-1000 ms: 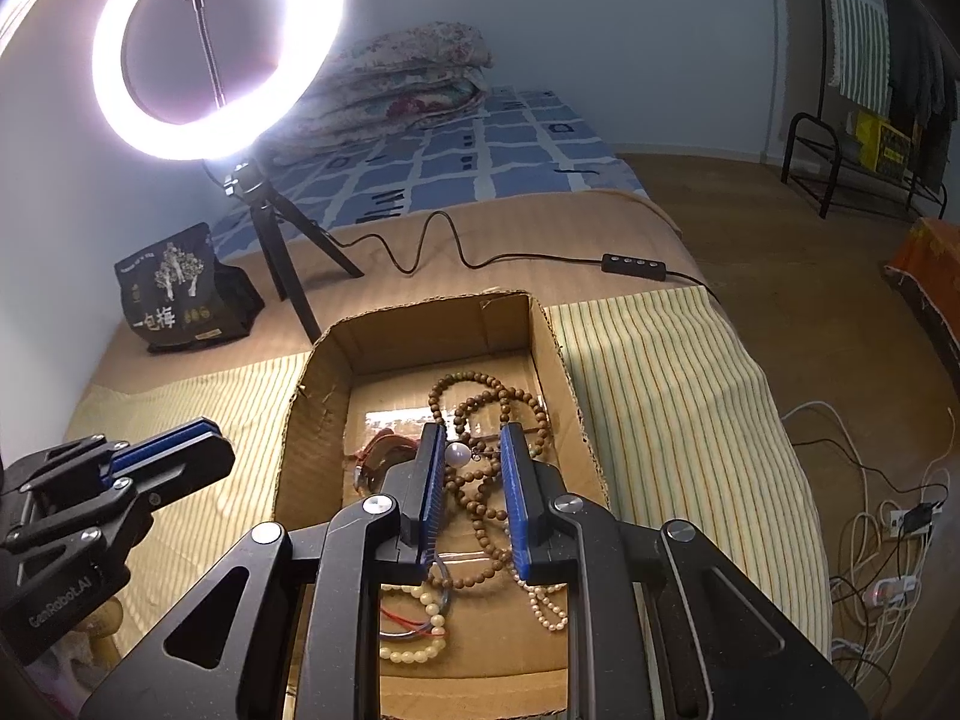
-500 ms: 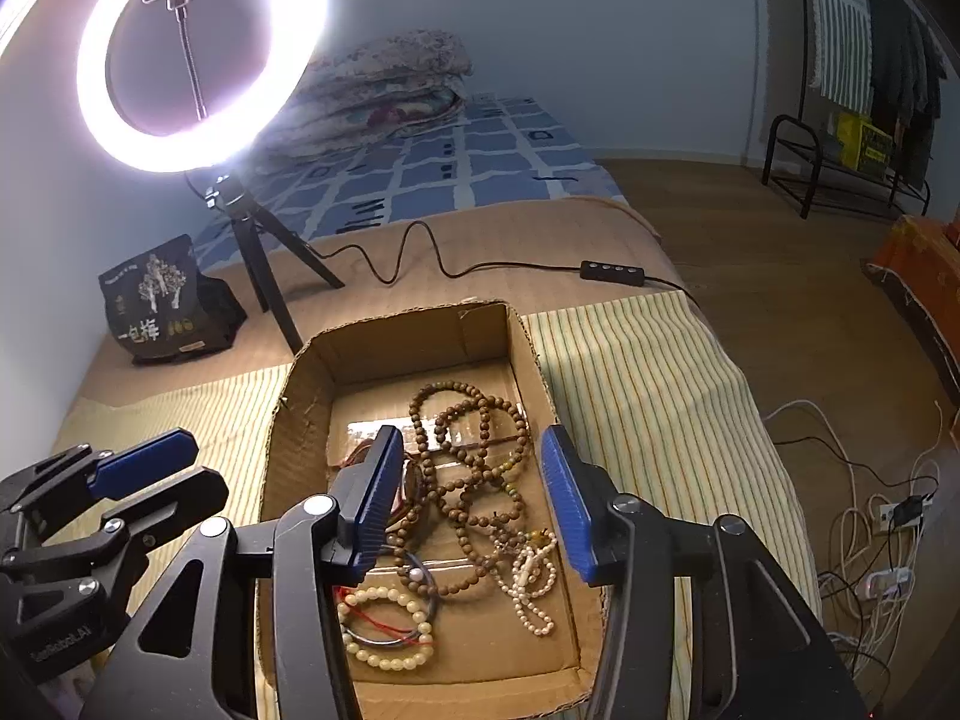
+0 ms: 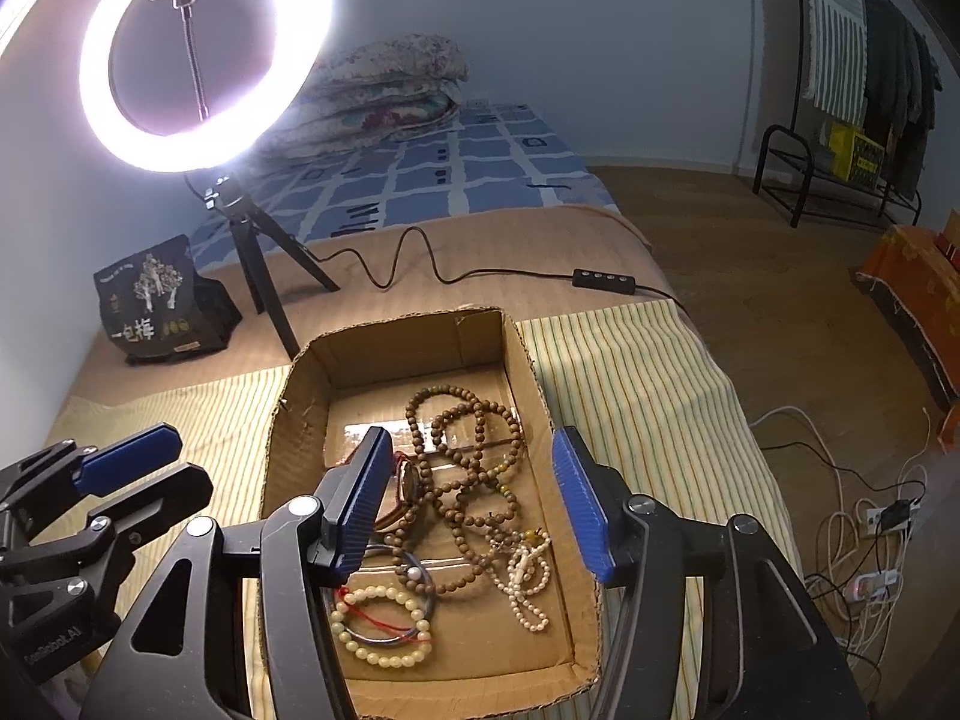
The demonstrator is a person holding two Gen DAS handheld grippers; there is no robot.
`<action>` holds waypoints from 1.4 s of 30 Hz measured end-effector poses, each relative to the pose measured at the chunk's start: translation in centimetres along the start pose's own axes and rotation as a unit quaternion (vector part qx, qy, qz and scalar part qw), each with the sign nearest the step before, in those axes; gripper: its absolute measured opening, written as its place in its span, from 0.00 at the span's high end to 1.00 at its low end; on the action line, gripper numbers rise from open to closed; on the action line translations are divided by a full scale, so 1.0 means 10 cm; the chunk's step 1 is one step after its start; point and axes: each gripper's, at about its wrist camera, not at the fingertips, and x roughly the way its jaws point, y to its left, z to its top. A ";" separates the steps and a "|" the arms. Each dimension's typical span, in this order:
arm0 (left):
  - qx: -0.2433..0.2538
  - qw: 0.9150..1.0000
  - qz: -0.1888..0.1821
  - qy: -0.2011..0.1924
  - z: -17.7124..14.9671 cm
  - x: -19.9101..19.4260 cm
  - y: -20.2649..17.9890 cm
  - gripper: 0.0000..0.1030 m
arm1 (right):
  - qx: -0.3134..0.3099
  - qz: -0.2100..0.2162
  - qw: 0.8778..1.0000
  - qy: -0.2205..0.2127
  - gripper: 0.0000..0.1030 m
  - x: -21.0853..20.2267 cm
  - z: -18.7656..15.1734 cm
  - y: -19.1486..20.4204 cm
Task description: Organize jewelry
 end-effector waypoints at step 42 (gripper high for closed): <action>0.051 0.995 0.019 -0.082 -0.21 -1.25 -0.06 0.52 | -0.028 -0.066 0.992 -0.103 0.31 -1.12 -0.19 0.57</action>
